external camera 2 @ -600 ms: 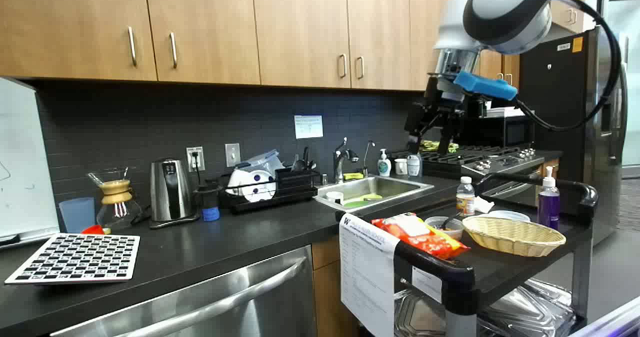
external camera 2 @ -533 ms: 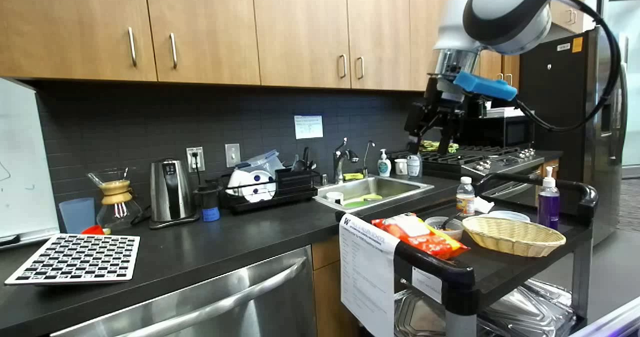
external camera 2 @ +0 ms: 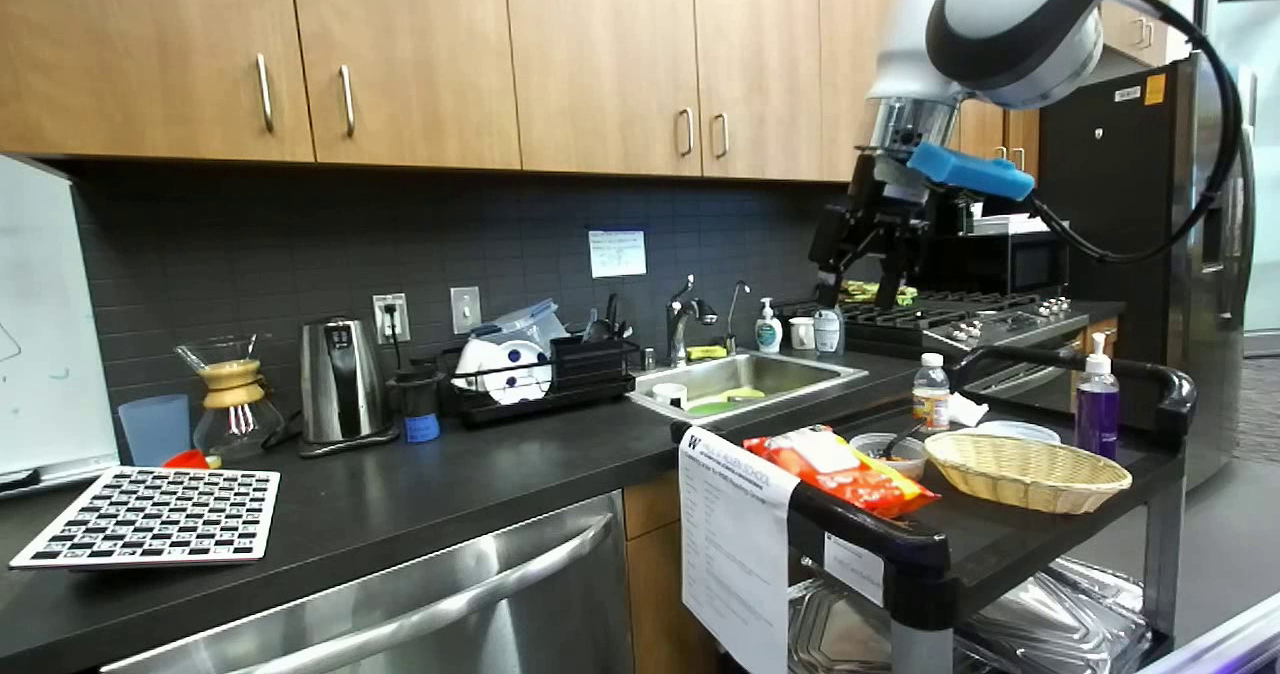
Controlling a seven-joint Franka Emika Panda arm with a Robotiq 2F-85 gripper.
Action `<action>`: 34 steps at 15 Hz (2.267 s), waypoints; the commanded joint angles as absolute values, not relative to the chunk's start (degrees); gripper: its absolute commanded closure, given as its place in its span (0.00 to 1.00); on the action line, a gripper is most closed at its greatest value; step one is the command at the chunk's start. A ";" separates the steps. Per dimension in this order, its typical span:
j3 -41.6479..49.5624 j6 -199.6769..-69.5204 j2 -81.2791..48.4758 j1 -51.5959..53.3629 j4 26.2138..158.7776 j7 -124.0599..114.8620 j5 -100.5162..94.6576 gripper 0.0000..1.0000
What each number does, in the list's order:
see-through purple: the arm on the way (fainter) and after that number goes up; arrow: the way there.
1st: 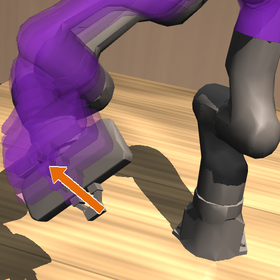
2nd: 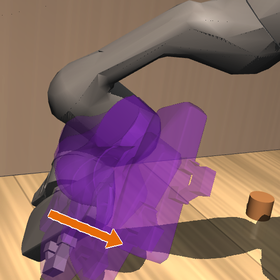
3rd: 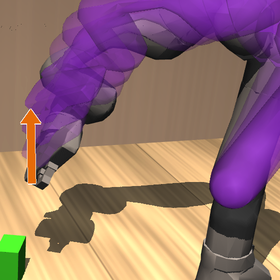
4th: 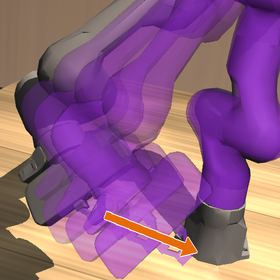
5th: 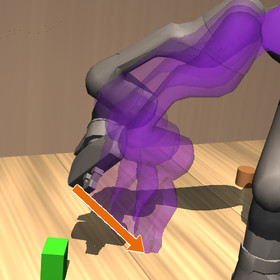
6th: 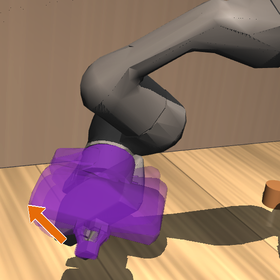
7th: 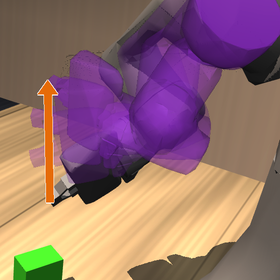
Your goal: Put the bottle with the orange label in the sink.
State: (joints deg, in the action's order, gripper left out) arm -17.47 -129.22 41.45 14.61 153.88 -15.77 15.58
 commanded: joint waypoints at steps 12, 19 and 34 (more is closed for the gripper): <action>-4.26 -127.44 37.92 11.11 150.54 3.66 8.05 0.00; 3.59 -125.12 29.65 6.65 140.82 12.41 5.92 0.00; 3.65 -117.54 21.97 -1.35 128.46 5.06 -1.06 0.00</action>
State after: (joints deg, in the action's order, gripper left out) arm 3.90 -117.65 22.00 -1.08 128.56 4.98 -1.18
